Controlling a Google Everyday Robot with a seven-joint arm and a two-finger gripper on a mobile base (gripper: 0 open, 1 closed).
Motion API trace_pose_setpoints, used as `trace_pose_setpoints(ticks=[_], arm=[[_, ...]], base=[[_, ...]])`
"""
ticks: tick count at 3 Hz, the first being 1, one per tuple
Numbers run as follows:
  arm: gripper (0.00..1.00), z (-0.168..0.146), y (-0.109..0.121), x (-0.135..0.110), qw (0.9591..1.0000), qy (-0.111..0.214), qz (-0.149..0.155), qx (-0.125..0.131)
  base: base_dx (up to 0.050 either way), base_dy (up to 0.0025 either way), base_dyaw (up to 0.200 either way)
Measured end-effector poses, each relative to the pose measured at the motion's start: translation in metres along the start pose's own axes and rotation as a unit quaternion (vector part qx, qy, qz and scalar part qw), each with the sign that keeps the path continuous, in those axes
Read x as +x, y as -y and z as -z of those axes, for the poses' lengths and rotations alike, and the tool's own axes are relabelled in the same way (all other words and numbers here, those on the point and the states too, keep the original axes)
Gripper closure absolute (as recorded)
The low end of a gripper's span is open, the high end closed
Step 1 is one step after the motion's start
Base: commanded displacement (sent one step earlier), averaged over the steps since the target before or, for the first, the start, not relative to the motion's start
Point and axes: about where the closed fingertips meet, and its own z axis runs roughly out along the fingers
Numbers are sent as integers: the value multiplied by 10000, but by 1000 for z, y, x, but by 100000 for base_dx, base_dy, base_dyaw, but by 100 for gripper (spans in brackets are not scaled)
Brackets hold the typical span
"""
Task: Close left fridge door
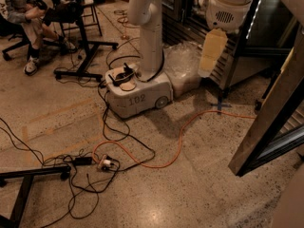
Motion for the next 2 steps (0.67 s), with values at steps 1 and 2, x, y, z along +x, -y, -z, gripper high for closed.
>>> trace_pose_setpoints(ticks=[1, 2], arm=[[0, -7, 6, -2, 10000, -26, -56, 20], [0, -22, 24, 16, 9988, -110, -463, -152]], base=[[0, 0, 0], [0, 0, 0]])
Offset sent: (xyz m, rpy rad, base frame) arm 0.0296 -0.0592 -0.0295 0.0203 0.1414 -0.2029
